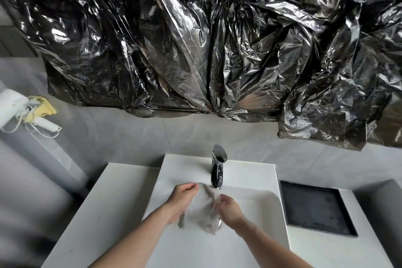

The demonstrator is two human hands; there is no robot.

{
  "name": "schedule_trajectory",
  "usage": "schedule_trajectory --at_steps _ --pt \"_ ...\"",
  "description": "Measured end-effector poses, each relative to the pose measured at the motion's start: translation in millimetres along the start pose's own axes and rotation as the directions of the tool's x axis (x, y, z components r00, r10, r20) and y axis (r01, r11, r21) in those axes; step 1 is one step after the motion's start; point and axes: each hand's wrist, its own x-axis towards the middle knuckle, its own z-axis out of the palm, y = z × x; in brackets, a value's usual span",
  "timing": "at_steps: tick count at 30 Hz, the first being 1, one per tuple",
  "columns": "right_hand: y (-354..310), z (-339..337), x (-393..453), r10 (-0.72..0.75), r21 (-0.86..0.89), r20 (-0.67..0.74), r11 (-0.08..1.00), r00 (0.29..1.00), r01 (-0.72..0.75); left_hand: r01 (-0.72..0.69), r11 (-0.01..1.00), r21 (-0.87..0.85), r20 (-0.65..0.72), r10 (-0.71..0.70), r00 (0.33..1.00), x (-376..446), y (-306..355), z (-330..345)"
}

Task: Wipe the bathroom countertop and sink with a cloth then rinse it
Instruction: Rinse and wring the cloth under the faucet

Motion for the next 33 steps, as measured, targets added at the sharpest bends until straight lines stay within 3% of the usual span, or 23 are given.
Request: schedule_trajectory --at_steps 5,8,12,15,17,21,25,28,30,33 --pt "-0.3 -5.4 0.0 -0.002 0.232 -0.049 0.973 0.999 0.013 0.107 0.905 0.411 -0.108 -0.068 0.992 -1.2 -18.1 -5.6" --pt "-11.6 -9.1 -2.5 -0.076 0.210 -0.060 0.974 0.995 0.087 0.016 0.864 0.503 -0.055 0.014 0.998 -7.6 -21.3 12.2" --pt "-24.7 -15.9 -9.2 -0.116 0.216 0.020 0.970 0.993 0.109 -0.103 0.917 0.384 0.135 0.054 0.989 -17.6 -12.3 43.8" --pt "-27.8 -25.1 -16.2 -0.110 0.280 0.104 0.957 0.988 0.077 -0.104 0.957 0.271 0.052 0.093 0.994 -15.0 -8.8 50.2" --pt "-22.8 -31.9 -17.7 -0.079 0.353 0.079 0.934 0.994 0.046 -0.059 0.989 0.133 -0.007 0.061 0.998 -13.4 -4.7 48.1" --pt "2.7 -35.6 -13.3 0.004 0.380 0.046 0.925 0.999 -0.021 0.103 0.982 -0.157 0.039 -0.098 0.994 -18.1 13.5 50.1" --pt "15.3 -26.1 -12.0 -0.042 0.271 0.142 0.963 0.989 0.003 0.211 0.936 -0.282 0.130 -0.181 0.975 -21.0 18.1 52.6" --pt "10.4 -17.6 -12.8 -0.042 0.211 0.130 0.977 0.991 0.014 0.248 0.928 -0.276 0.097 -0.230 0.968 -19.1 15.0 51.2" --pt "7.6 -12.8 -9.6 -0.007 0.196 0.100 0.981 0.995 -0.013 0.210 0.966 -0.149 0.004 -0.212 0.977 -13.3 8.0 47.6" --pt "0.3 -10.2 -7.0 -0.016 0.131 0.011 0.991 1.000 0.014 0.099 0.934 0.343 -0.119 -0.061 0.991 -11.9 -7.3 34.7"
